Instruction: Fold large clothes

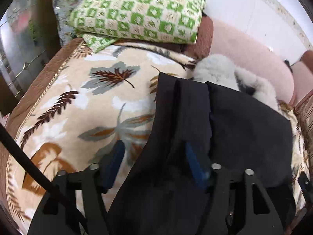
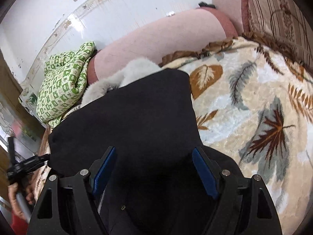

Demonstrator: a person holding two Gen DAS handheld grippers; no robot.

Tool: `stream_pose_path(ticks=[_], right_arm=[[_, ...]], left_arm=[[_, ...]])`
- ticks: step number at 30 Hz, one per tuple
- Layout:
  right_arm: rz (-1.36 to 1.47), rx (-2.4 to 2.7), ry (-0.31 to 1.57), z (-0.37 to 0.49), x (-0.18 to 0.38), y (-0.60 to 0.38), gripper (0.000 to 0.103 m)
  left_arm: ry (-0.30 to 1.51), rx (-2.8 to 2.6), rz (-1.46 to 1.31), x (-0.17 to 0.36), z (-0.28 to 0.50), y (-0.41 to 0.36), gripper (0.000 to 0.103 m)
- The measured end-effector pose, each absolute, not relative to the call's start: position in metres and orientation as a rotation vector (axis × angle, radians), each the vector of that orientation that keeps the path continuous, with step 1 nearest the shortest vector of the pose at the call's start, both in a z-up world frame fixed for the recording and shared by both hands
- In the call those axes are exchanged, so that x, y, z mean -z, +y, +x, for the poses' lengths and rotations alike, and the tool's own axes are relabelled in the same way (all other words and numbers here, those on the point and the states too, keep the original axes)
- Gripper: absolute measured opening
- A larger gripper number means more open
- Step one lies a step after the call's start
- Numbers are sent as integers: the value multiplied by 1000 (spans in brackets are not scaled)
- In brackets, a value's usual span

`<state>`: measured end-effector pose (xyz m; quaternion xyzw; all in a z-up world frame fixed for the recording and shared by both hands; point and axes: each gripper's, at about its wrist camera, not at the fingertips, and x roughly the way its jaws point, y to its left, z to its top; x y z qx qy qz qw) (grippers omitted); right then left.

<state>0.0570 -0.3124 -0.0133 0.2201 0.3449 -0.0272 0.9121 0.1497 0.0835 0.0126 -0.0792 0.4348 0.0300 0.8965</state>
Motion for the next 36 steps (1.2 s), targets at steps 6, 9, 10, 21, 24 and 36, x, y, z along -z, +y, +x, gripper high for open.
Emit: stream_pose_path(ticks=[6, 9, 10, 21, 24, 36], right_arm=[[352, 101, 755, 79, 26, -300, 83], [302, 130, 850, 99, 50, -300, 84], [300, 136, 864, 101, 56, -300, 84], [259, 32, 756, 60, -11, -231, 85], [230, -140, 846, 93, -15, -178, 85], [45, -120, 980, 231, 31, -61, 33]], left_arm=[[894, -92, -180, -7, 109, 79, 67], [908, -87, -220, 5, 92, 79, 67], [912, -83, -217, 9, 88, 79, 67], [828, -113, -166, -3, 79, 106, 68], [813, -150, -185, -7, 76, 122, 69], [789, -236, -233, -14, 79, 171, 70]])
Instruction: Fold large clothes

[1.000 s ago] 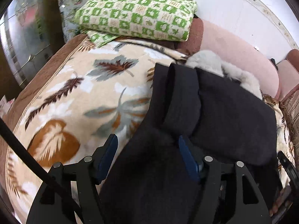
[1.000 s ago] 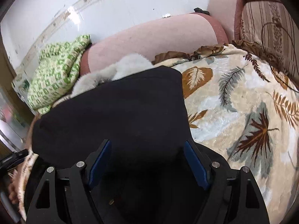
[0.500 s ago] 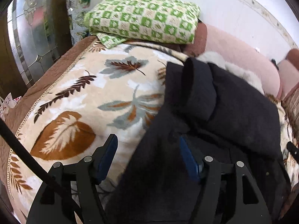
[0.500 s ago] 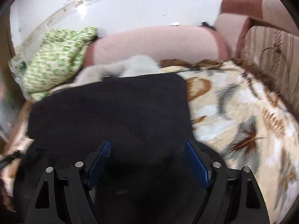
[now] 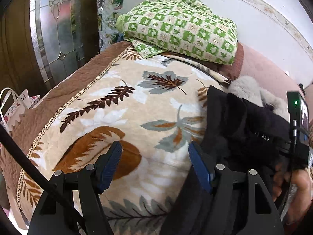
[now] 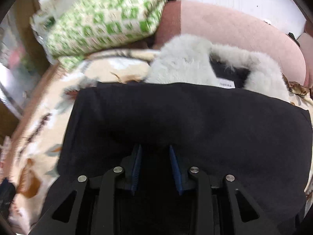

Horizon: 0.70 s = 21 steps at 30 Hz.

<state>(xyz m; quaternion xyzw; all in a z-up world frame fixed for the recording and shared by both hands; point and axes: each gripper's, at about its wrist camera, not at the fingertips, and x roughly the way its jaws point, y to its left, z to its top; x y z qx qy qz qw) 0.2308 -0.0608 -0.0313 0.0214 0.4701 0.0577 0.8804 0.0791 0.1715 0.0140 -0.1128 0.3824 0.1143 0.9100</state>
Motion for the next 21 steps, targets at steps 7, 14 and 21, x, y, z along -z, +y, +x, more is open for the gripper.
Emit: stream_pose_path(ticks=[7, 14, 21], right_arm=[[110, -174, 975, 180, -6, -89, 37], [92, -323, 1044, 78, 9, -88, 40], [39, -296, 1056, -1, 48, -76, 40]], left_arm=[[818, -192, -264, -11, 74, 179, 70], [824, -188, -217, -13, 67, 166, 70], [836, -165, -162, -11, 53, 157, 70]])
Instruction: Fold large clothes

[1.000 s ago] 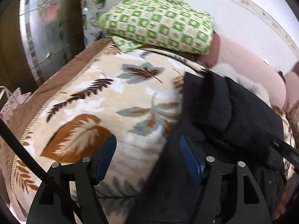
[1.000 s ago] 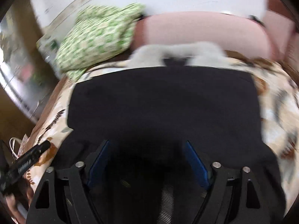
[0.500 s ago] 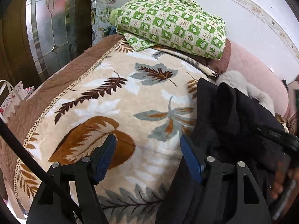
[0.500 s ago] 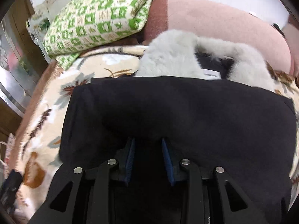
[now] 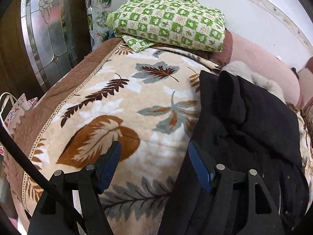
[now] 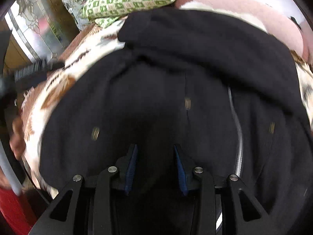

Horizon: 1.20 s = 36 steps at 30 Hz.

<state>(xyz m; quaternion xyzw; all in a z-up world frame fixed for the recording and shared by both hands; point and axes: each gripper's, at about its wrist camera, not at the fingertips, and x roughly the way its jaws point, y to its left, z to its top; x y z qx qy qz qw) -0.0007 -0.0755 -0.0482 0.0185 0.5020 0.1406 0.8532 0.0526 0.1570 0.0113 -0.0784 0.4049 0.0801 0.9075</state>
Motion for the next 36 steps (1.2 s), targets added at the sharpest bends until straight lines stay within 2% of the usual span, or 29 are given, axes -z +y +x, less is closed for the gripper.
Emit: stream_pose_path(ticks=[4, 6, 9, 11, 14, 18, 19, 22, 24, 26, 28, 32, 36], right_arm=[[67, -333, 1024, -35, 37, -92, 40], [107, -332, 1003, -49, 25, -112, 44], [120, -221, 928, -66, 2, -152, 52], [106, -97, 879, -79, -10, -188, 61], [133, 27, 857, -95, -15, -232, 65], [213, 91, 876, -99, -5, -263, 65], [234, 98, 885, -97, 1, -267, 65], [273, 91, 910, -98, 17, -274, 65], [266, 84, 929, -95, 29, -270, 66], [265, 80, 939, -94, 36, -270, 68], [287, 73, 943, -90, 44, -270, 70], [309, 67, 949, -91, 54, -269, 78], [297, 62, 936, -92, 58, -265, 85]], left_arm=[[845, -140, -154, -8, 46, 150, 70], [852, -126, -138, -6, 42, 142, 70], [854, -83, -128, -8, 34, 128, 70], [854, -35, -120, -9, 26, 115, 70], [865, 37, -118, -6, 13, 96, 72], [918, 77, -100, 14, 1, 67, 76], [926, 55, -55, 21, -2, 58, 80], [918, 8, 49, 32, -9, 38, 83], [917, -8, 55, 37, -12, 35, 88], [946, -10, 14, 48, -11, 39, 98], [976, 3, -41, 57, -9, 45, 103], [1020, 14, -54, 59, -5, 49, 103], [957, -9, -7, 59, -15, 41, 103]])
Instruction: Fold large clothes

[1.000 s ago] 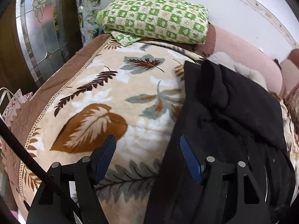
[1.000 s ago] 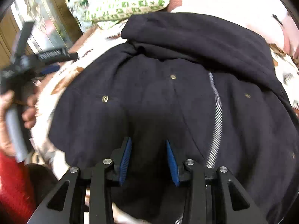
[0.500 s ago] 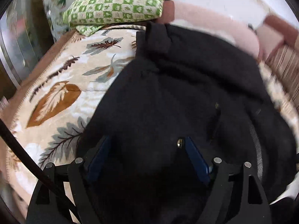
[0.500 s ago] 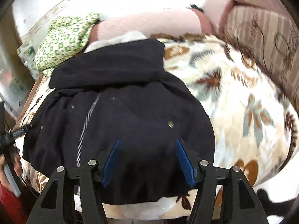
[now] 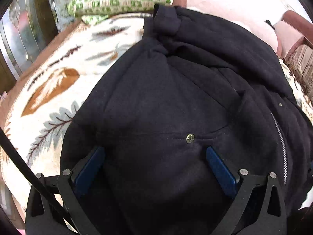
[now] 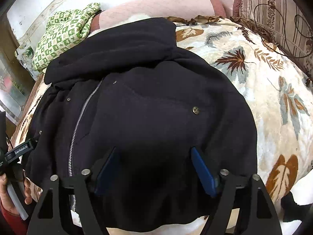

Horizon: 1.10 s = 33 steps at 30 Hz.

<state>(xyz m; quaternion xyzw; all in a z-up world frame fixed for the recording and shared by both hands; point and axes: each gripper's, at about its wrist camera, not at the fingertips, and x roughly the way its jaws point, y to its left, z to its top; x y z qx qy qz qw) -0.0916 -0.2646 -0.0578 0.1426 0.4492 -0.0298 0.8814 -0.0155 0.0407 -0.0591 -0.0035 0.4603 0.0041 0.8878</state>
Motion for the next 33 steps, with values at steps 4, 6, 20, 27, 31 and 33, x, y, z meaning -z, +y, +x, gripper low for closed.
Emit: stream_pose_path(ticks=[4, 6, 20, 27, 31, 33], right_arm=[[325, 51, 908, -93, 64, -264, 94], [324, 40, 916, -91, 65, -264, 95], [449, 128, 924, -101, 28, -384, 93], [694, 9, 988, -87, 72, -408, 93], [701, -45, 1018, -79, 80, -396, 93], [695, -93, 1028, -77, 80, -387, 93]], left_arm=[[953, 22, -1, 49, -23, 36, 100], [939, 46, -62, 33, -30, 46, 96], [932, 17, -51, 9, 5, 146, 96], [1043, 328, -288, 48, 26, 139, 96], [1081, 379, -321, 59, 28, 133, 96], [1080, 419, -346, 59, 25, 131, 96]])
